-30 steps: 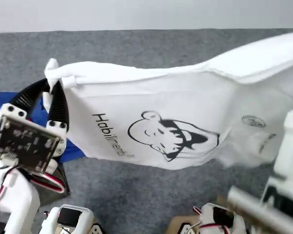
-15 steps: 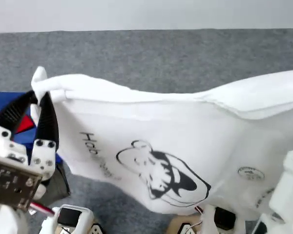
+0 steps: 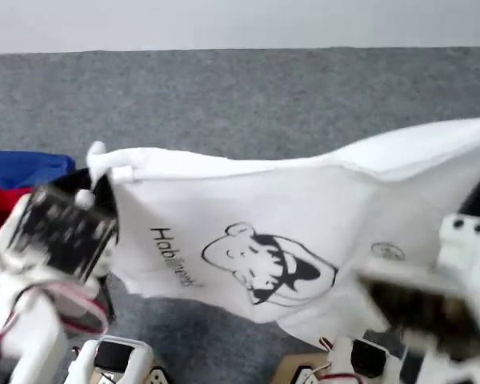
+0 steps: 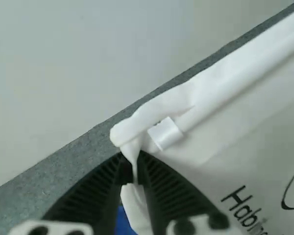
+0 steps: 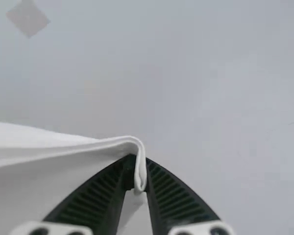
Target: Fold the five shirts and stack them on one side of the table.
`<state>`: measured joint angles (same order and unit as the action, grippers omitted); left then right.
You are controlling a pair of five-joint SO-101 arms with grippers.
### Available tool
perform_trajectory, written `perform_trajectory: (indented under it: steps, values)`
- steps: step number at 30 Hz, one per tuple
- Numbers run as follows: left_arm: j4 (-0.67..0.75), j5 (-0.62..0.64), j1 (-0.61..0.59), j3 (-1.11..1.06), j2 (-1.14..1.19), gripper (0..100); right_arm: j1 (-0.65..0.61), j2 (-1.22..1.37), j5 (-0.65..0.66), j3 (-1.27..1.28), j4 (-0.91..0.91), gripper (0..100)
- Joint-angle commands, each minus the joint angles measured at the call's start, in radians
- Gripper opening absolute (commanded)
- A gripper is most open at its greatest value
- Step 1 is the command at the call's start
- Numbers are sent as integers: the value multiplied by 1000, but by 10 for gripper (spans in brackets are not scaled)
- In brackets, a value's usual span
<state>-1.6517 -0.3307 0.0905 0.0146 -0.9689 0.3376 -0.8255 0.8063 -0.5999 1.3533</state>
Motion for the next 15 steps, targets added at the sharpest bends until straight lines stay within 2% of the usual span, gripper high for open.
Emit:
perform_trajectory:
  steps: [1,7,15]
  values:
    - [135,-11,-9,-145,5,7,7,51,2,130,-44,11]
    - [460,-11,-9,-449,11,7,-45,56,0,450,-219,10]
    - [910,-15,-9,-819,15,7,-67,61,-31,908,-605,10]
